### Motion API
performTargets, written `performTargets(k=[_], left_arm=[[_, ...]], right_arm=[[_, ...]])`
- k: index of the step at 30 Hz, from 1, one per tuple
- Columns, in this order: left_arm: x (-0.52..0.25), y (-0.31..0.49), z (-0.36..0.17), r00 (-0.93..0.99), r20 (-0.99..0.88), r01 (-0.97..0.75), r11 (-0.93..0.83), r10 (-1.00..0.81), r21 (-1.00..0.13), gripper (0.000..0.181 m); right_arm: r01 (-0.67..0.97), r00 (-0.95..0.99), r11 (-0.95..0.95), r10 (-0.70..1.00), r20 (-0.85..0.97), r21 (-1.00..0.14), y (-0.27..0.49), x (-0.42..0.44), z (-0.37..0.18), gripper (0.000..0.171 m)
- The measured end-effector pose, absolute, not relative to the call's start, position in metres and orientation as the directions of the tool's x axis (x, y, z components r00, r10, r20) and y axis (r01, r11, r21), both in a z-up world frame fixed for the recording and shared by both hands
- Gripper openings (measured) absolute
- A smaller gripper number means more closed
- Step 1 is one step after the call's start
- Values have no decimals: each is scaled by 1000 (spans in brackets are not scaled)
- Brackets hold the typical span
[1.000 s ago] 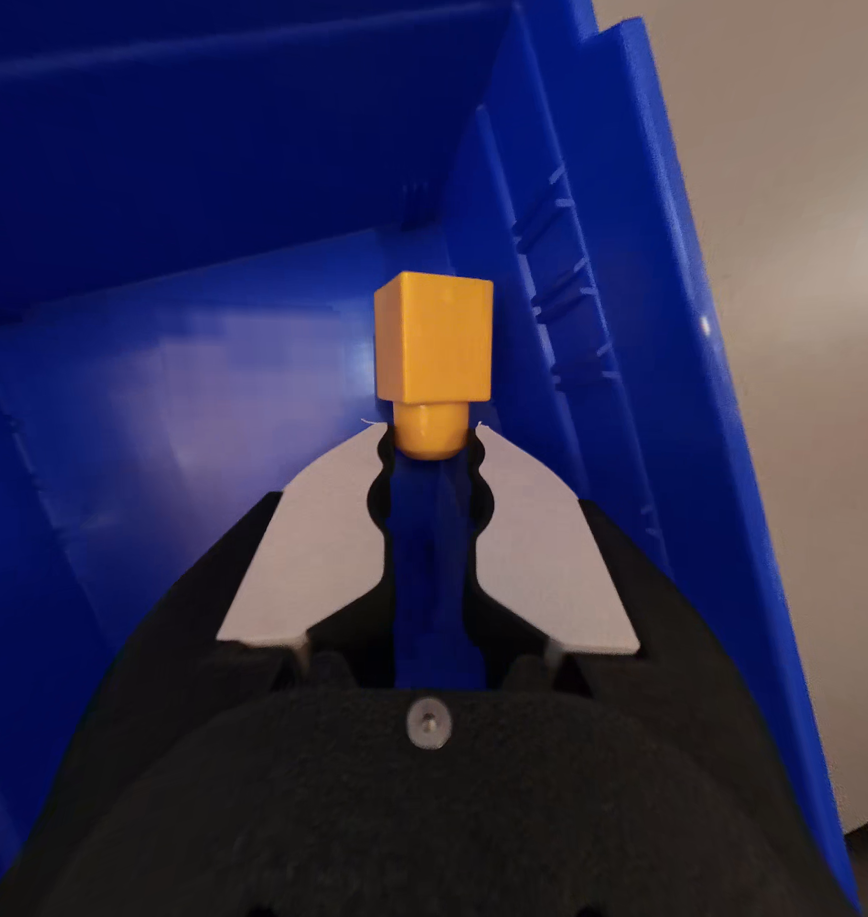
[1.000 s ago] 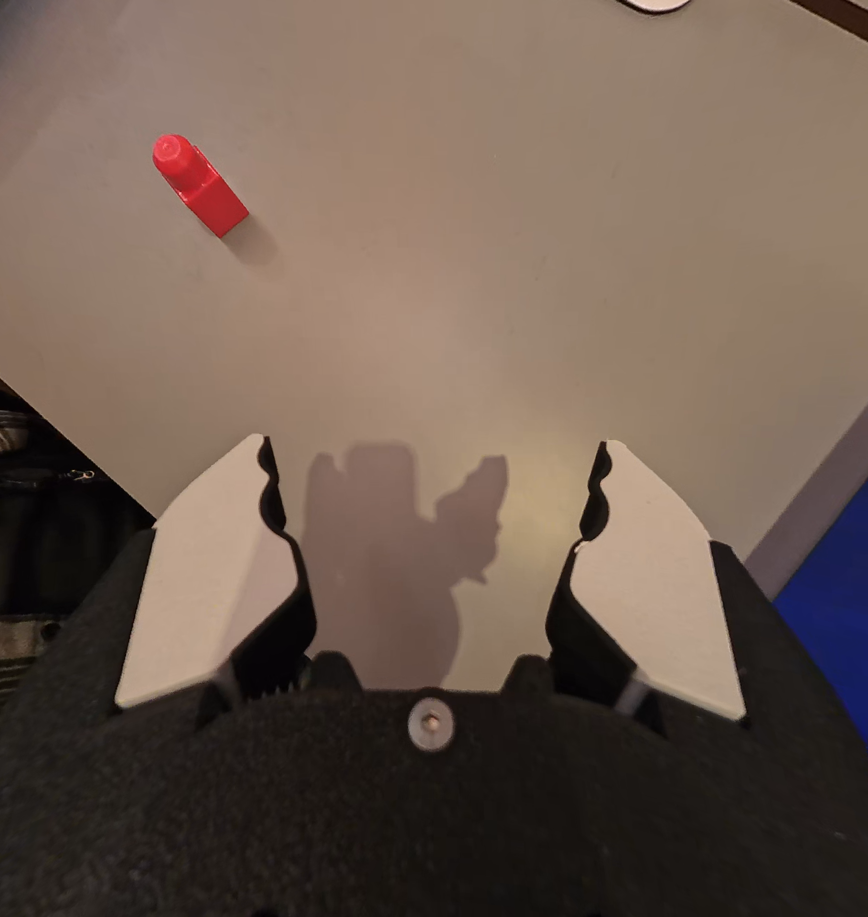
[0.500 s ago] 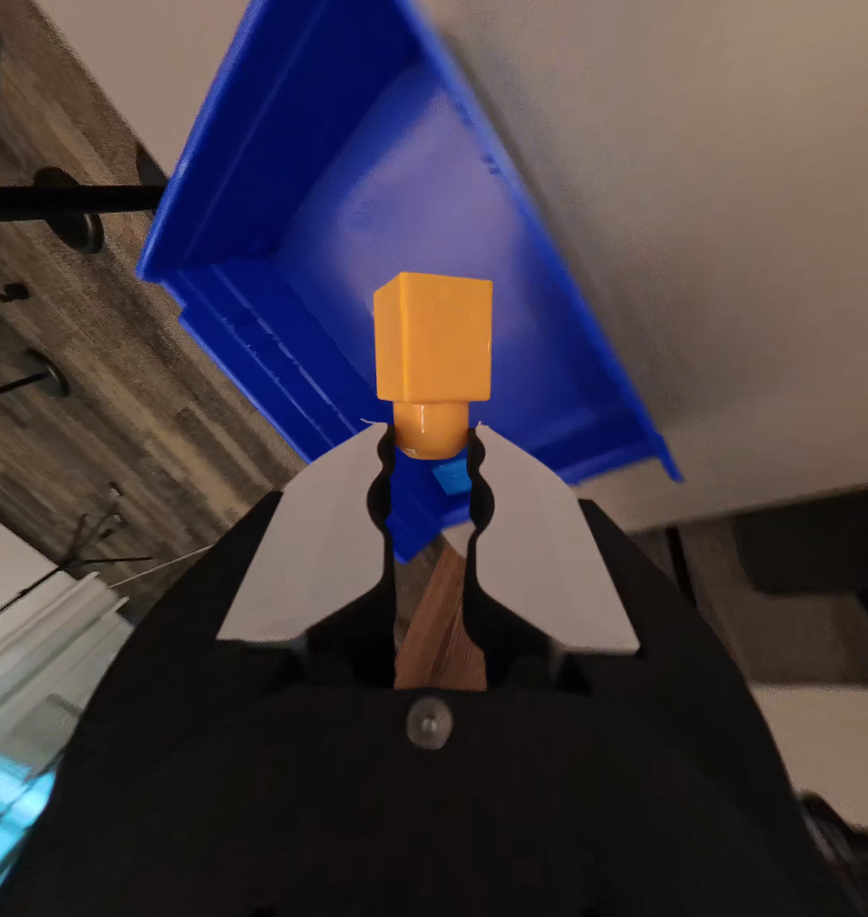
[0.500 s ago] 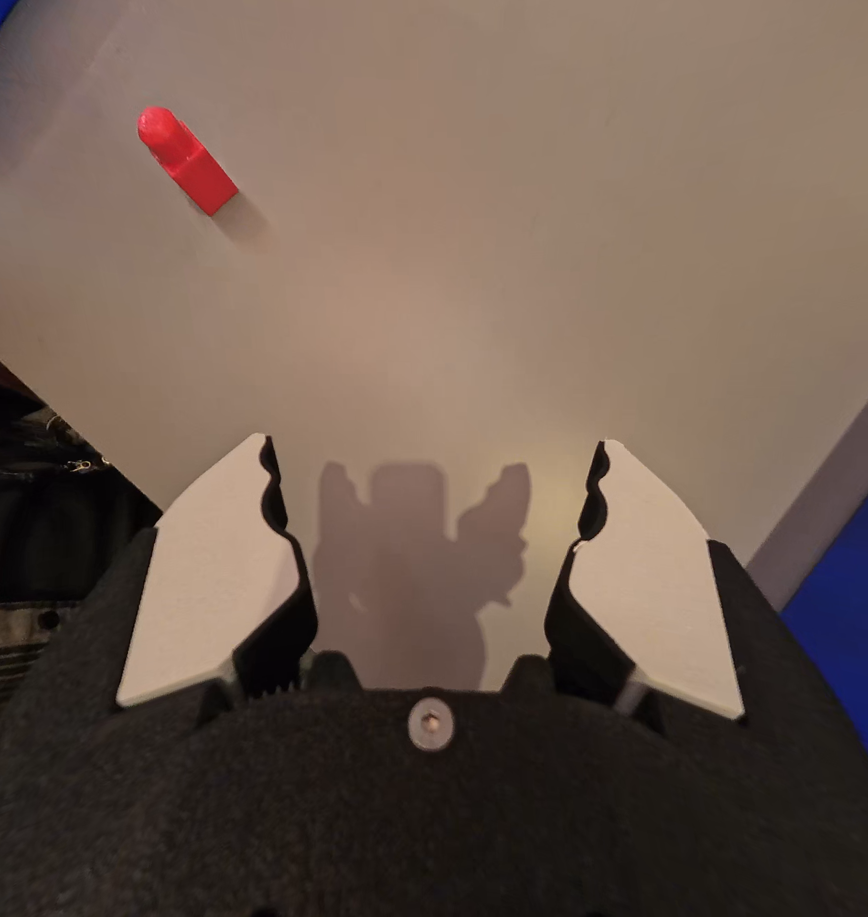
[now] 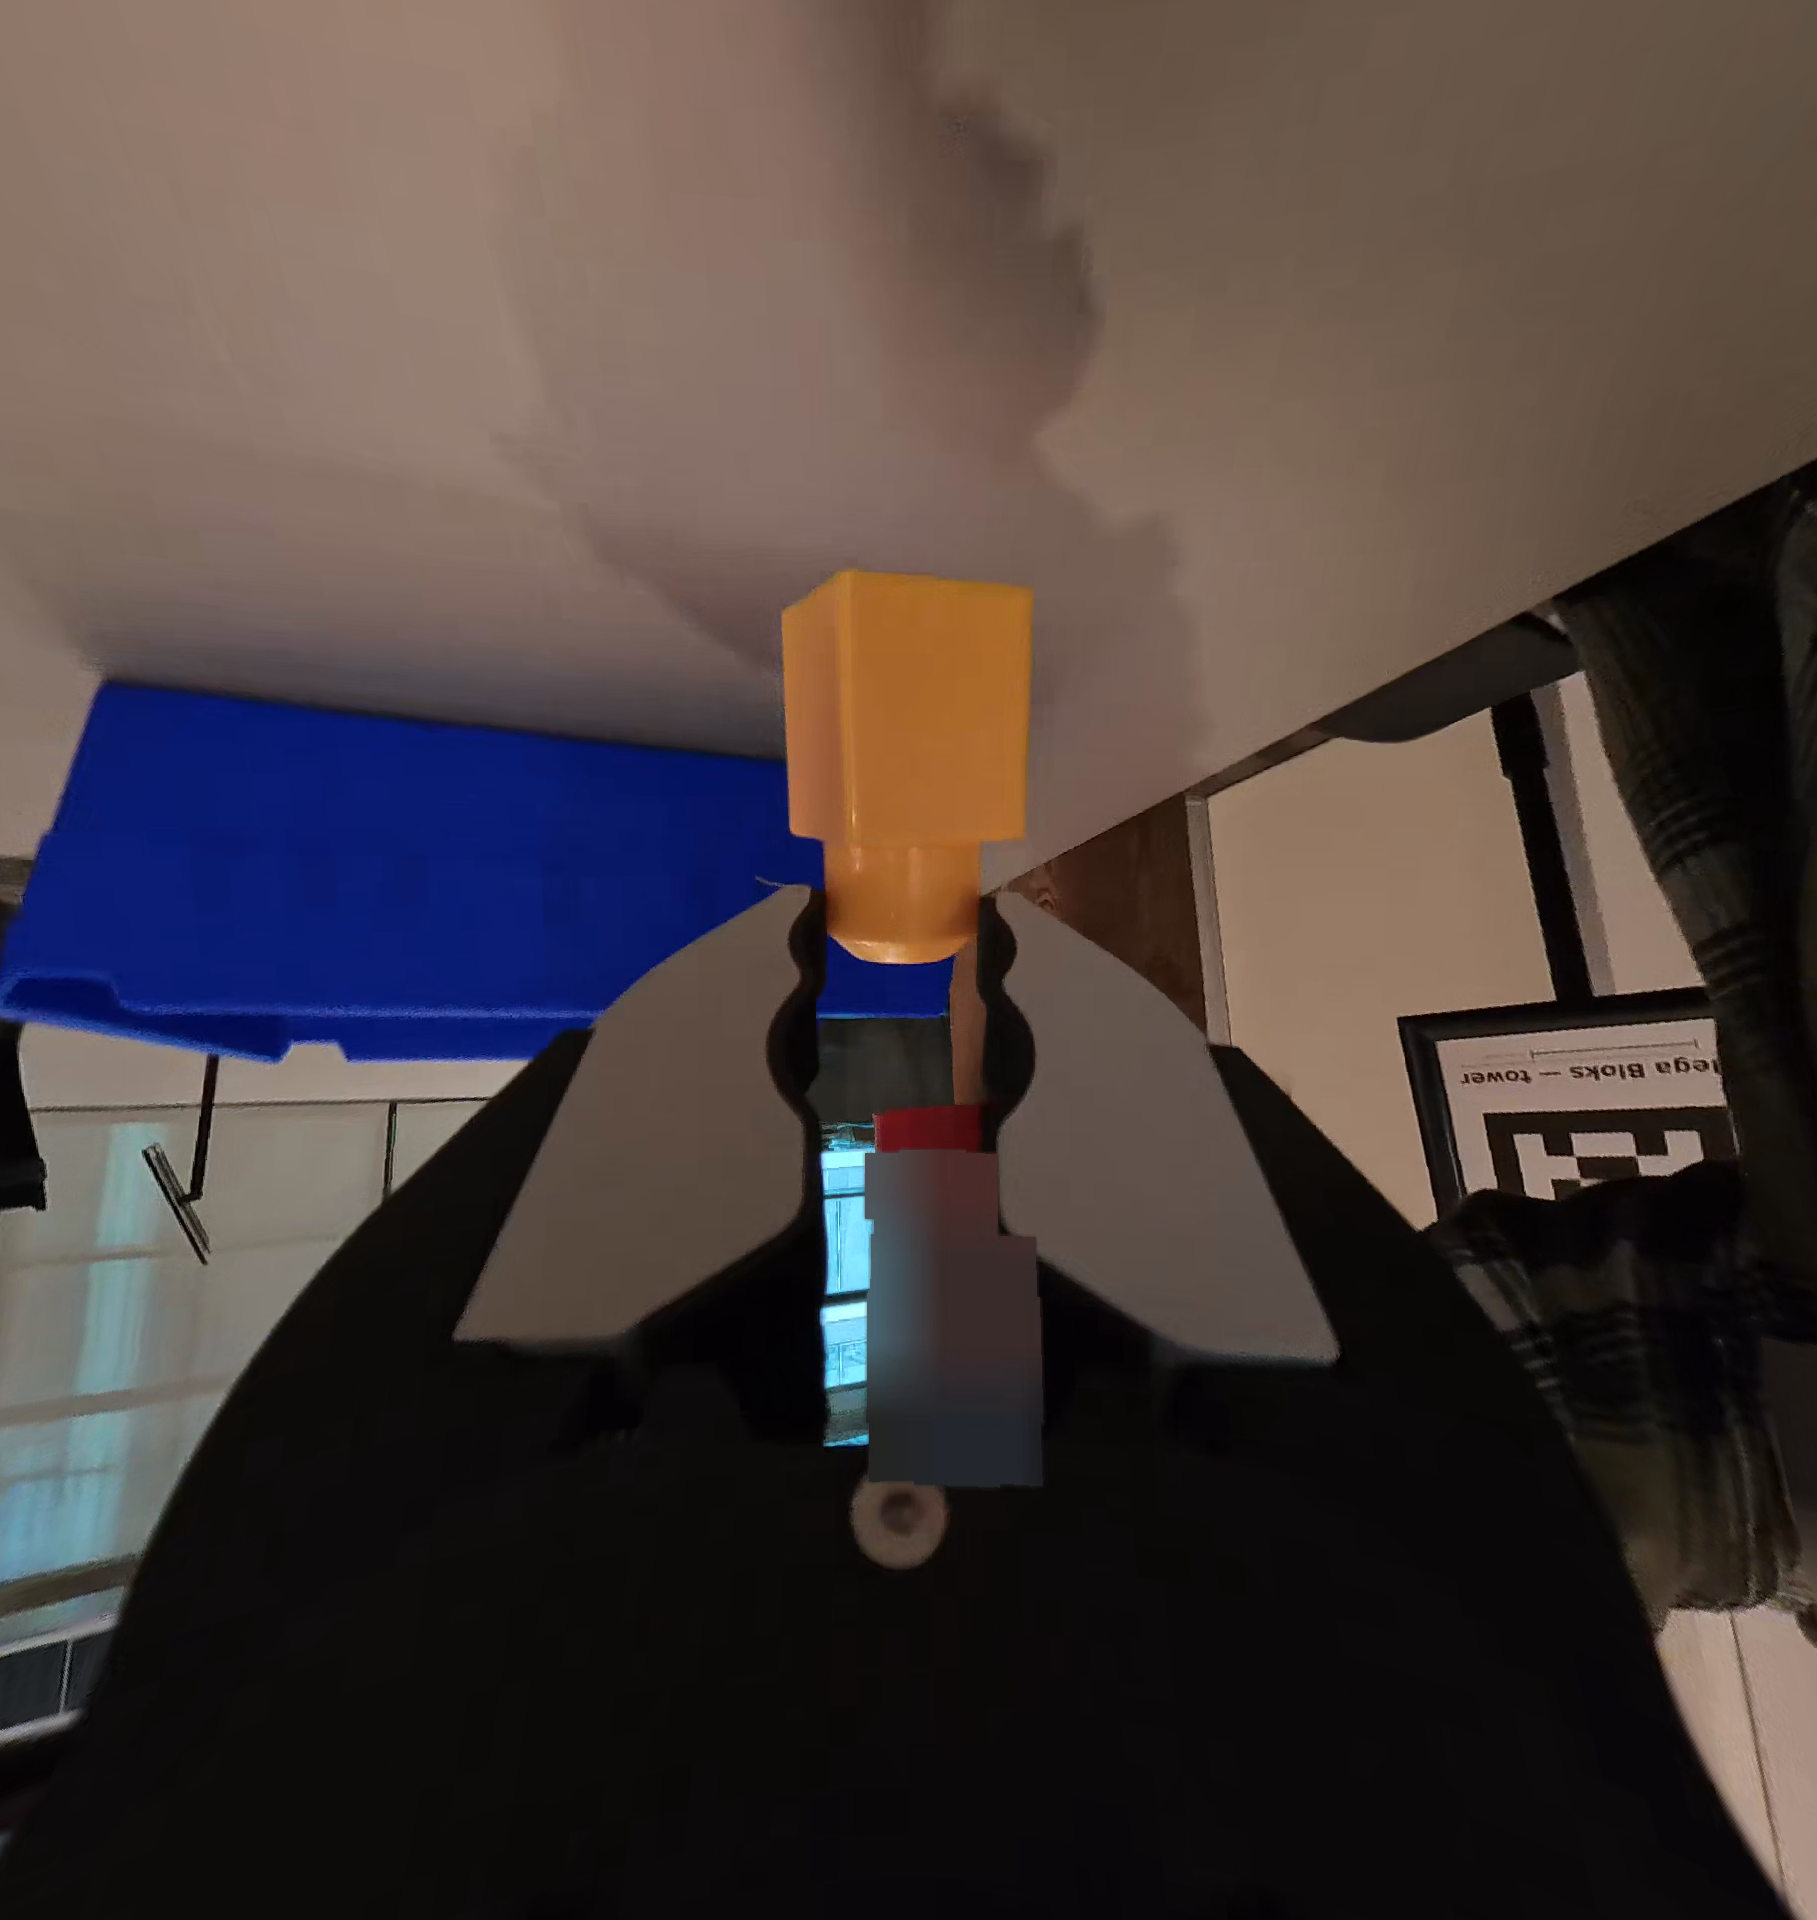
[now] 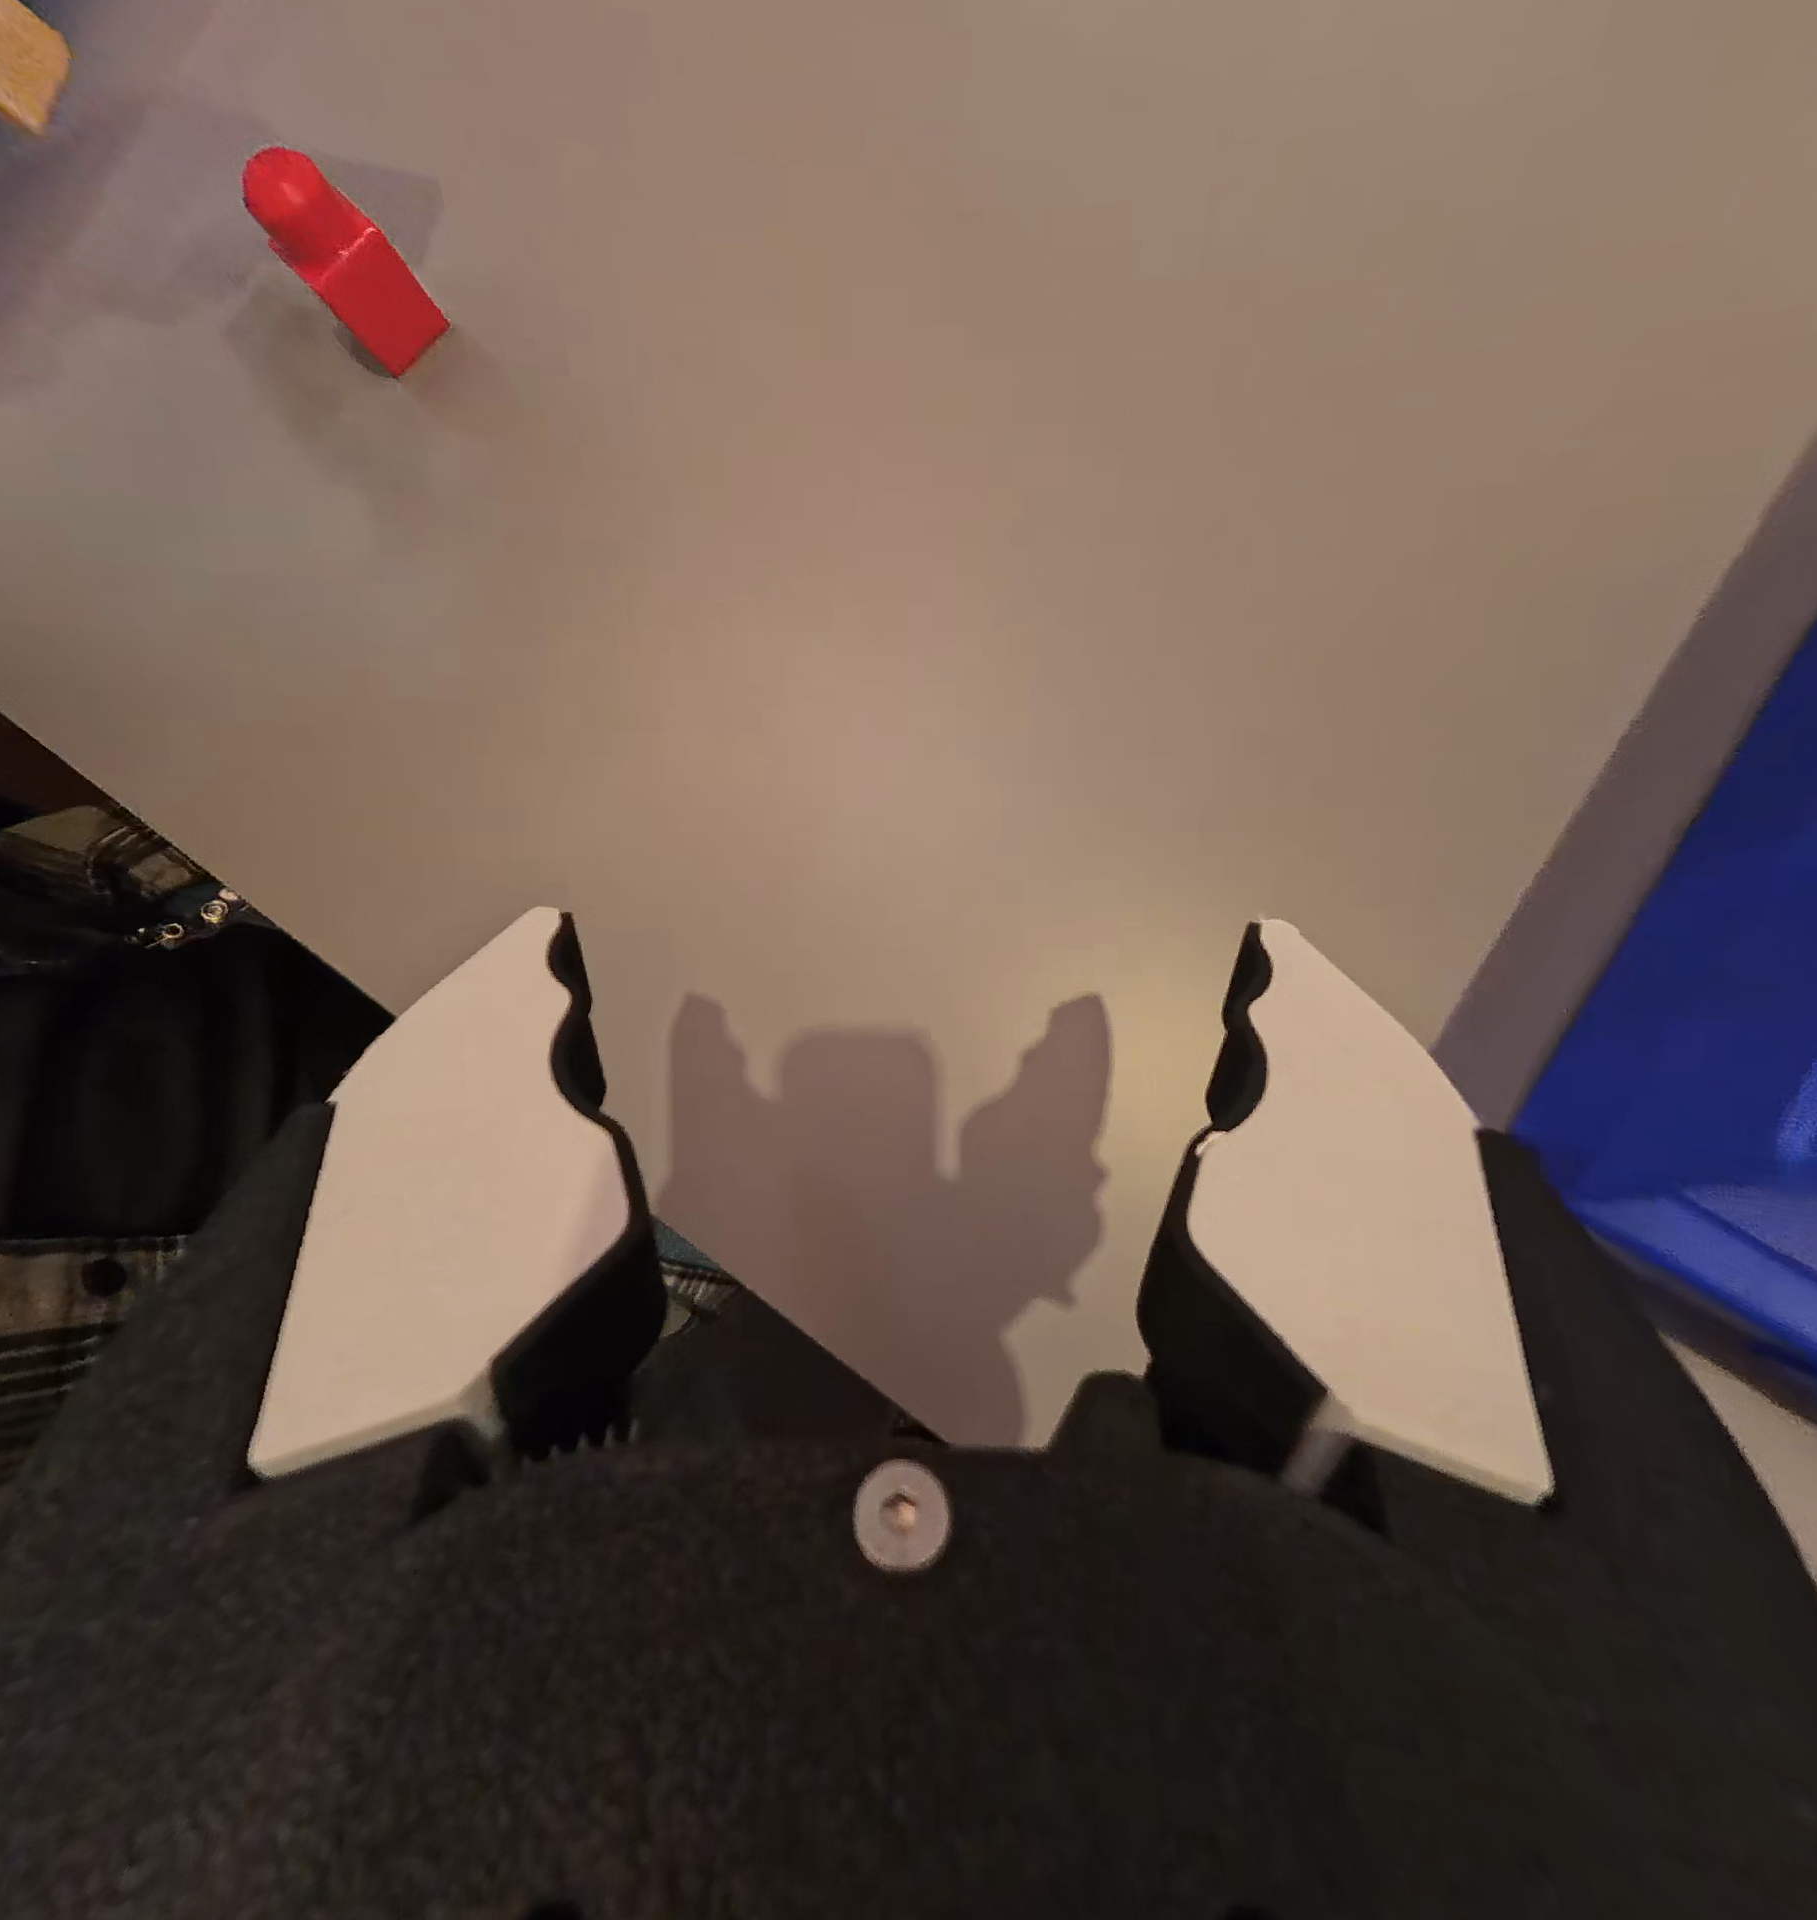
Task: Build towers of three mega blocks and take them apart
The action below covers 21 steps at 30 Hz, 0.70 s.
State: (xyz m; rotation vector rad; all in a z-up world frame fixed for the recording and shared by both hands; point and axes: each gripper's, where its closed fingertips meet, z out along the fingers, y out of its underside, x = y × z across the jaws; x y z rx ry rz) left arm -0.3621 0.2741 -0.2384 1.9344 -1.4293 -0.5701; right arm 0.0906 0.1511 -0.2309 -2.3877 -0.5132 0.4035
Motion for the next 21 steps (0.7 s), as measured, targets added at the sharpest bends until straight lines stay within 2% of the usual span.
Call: performTargets(k=[21], left_arm=[[-322, 285, -284, 322, 67, -611, -153, -944, 776, 27]], right_arm=[[241, 886, -720, 437, -155, -651, 142, 104, -236, 114]])
